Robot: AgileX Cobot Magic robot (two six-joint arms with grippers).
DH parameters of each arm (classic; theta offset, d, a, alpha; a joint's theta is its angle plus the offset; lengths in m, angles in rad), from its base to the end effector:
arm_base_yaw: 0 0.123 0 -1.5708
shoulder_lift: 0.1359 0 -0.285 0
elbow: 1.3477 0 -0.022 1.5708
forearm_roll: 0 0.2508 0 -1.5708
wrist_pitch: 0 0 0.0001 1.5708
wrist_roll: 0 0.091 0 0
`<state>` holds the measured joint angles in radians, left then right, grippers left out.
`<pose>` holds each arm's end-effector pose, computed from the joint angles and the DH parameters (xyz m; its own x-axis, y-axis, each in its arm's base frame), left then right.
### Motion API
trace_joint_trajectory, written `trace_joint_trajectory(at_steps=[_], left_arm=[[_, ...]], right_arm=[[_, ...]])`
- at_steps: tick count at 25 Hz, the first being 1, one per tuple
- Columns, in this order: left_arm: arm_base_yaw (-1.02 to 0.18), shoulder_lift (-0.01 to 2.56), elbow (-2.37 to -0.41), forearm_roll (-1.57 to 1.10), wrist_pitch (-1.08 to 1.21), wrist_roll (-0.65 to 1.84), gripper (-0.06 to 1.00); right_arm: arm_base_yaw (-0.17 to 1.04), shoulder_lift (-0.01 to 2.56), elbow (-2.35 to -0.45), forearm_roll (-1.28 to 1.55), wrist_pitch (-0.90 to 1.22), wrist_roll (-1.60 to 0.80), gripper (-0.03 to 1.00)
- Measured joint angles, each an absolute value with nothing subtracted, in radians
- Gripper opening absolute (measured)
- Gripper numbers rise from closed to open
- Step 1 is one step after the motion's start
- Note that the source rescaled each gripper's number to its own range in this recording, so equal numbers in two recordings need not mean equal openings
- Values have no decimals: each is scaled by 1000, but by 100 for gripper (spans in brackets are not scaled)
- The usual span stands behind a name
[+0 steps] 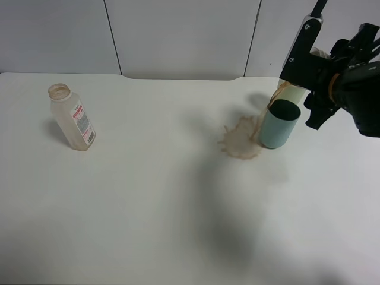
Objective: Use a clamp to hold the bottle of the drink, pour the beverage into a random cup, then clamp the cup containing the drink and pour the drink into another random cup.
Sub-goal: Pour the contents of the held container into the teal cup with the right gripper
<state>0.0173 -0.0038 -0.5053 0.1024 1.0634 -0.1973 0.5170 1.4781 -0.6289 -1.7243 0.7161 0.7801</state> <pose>-0.0065 0.0080 0.2789 -0.4291 -0.1537 -0.8901 -0.1619 0.9825 -0.0917 0.2595 0.0795 0.2098 -0.3463 -0.9302 -0.1214 -0.3854 0.2590 -0.8857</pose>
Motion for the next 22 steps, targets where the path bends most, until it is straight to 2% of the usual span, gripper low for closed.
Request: trace_joint_trajectory(at_steps=[22], left_arm=[[17, -4, -505, 102, 1063, -197, 100]], right_arm=[[517, 1478, -629, -1723, 782, 833, 0]])
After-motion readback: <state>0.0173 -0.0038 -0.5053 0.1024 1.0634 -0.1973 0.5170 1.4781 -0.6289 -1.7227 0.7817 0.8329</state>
